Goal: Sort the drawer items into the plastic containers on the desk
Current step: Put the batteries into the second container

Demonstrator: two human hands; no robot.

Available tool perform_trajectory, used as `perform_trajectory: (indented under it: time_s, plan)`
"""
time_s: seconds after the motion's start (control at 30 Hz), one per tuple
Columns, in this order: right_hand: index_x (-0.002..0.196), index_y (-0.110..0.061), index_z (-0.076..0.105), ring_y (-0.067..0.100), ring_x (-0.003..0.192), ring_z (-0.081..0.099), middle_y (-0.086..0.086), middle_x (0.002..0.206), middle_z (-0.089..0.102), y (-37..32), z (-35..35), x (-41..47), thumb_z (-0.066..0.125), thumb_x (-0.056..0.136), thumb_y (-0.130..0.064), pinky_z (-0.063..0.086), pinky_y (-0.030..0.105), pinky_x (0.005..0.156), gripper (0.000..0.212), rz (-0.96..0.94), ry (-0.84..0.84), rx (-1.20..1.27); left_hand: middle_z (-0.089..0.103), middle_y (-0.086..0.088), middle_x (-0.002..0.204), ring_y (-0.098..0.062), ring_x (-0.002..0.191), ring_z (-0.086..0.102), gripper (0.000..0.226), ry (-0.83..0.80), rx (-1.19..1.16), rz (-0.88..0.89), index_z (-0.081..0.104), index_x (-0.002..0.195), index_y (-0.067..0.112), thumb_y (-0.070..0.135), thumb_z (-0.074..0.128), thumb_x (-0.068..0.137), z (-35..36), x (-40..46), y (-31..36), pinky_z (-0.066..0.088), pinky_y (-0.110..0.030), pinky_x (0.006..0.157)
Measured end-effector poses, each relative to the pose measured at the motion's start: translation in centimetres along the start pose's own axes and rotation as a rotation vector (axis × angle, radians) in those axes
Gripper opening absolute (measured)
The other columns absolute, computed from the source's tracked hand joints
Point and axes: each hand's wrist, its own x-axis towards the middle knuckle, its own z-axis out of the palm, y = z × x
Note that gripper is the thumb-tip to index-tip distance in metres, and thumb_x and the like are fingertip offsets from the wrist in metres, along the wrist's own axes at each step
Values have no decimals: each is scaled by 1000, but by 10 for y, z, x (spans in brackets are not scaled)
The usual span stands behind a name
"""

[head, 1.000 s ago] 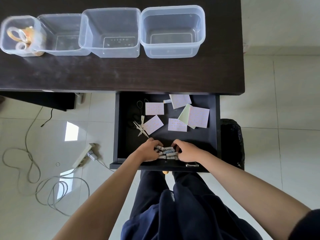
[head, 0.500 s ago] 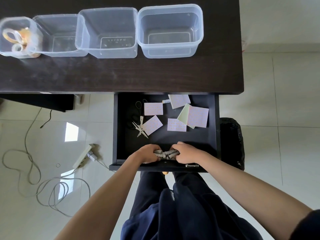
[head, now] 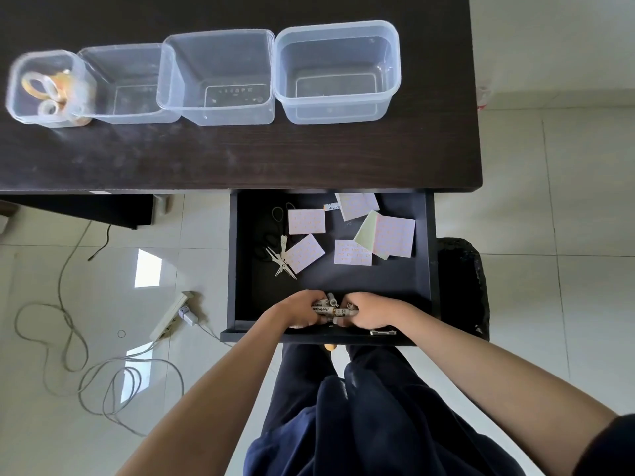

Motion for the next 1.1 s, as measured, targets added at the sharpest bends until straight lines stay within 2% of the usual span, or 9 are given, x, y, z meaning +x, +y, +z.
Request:
perform_trajectory:
  time_s: [0.13,0.27,0.43,0.5,0.63,0.73,0.93,1.03,1.1]
  plan:
    - [99,-16,60,18,90,58,0,96,63,-1,-4,-4,68,79,-44,47,31,78,34,10,2,1,57,0,90,-17,83,52,17,-17,46,-8,55,94,16,15,67,82,-1,-2,1,38,-26,73]
    - [96,-19,58,18,90,55,-4,92,57,0,-8,-11,64,81,-37,41,27,68,24,-11,17,-65,59,-2,96,-19,89,54,25,-11,85,-36,58,103,10,20,67,83,-5,-7,4,39,-28,76]
    - [96,-25,62,15,98,56,-5,106,61,2,-8,-19,63,84,-38,47,30,85,18,-38,75,-65,59,-3,101,-18,88,52,20,65,74,-72,55,100,13,24,62,86,-2,-17,2,38,-27,76]
    - [93,-25,64,15,96,58,-6,104,64,3,-8,-21,63,84,-39,48,32,86,17,-45,112,-38,61,-7,107,-19,90,52,22,120,39,-67,55,106,11,21,61,87,0,-21,1,39,-26,77]
    - [83,-27,66,15,87,62,-7,92,66,2,-14,-31,63,80,-42,50,34,80,16,-72,208,54,57,-2,95,-17,88,53,15,228,-100,-44,53,100,14,14,61,88,-1,-29,4,40,-24,75]
    - [78,-30,64,9,82,60,-14,87,64,-7,-23,-41,64,80,-43,47,28,72,14,-124,280,82,56,0,86,-14,80,52,13,296,-242,-28,53,98,10,12,61,89,-8,-39,9,42,-20,68]
    - [85,-27,68,4,88,60,-16,91,65,-63,-60,-56,65,83,-40,48,27,79,13,-287,386,112,56,1,95,-15,87,53,21,467,-302,27,52,109,7,14,59,91,-48,-68,17,40,-20,70]
    - [83,-27,66,8,81,62,-14,84,67,-115,-86,-55,66,83,-39,49,29,75,12,-384,428,94,56,3,88,-14,82,53,15,598,-298,87,53,105,8,13,58,92,-93,-84,12,40,-15,64]
    - [80,-31,66,7,79,64,-14,83,69,-158,-105,-52,66,81,-41,51,29,75,10,-448,450,75,55,3,85,-14,78,51,12,691,-313,97,53,102,12,14,58,91,-132,-96,2,40,-21,64]
